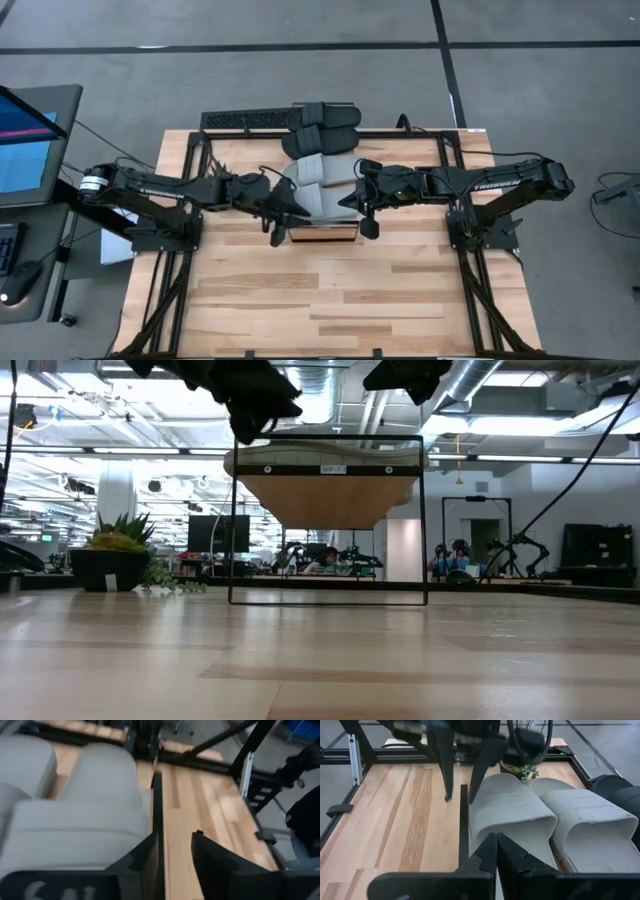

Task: Pick and place slides into the shelf
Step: Adjust the bottom gray slide on the shelf, then return to Home Position

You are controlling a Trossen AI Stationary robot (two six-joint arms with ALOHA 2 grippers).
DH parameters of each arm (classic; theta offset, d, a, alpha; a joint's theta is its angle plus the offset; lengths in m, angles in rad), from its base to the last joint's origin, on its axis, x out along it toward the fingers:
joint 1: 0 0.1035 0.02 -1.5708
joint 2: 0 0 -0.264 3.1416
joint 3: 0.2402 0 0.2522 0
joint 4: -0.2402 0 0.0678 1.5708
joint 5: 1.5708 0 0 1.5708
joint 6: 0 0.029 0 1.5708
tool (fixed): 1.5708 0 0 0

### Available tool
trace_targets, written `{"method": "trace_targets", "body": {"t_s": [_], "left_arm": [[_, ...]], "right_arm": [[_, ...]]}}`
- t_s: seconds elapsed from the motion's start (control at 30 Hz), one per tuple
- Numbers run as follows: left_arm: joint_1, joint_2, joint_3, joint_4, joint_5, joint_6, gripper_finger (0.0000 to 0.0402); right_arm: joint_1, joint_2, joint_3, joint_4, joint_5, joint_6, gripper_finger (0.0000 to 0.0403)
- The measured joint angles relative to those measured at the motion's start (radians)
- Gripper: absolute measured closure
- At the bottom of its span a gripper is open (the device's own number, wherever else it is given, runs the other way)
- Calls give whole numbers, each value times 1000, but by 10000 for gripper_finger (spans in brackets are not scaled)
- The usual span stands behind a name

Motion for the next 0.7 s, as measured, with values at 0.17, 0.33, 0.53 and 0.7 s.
{"method": "trace_targets", "body": {"t_s": [0.17,0.33,0.53,0.7], "left_arm": [[4,-117,22,-10,0,9,262],[20,-334,82,-42,-49,92,248],[20,-601,56,-144,-288,220,252],[20,-743,1,-227,-314,217,253]], "right_arm": [[0,-1,0,2,1,0,403],[0,-72,-1,17,65,-16,403],[0,-268,-34,62,139,-64,403],[0,-464,-166,157,154,-78,403]]}}
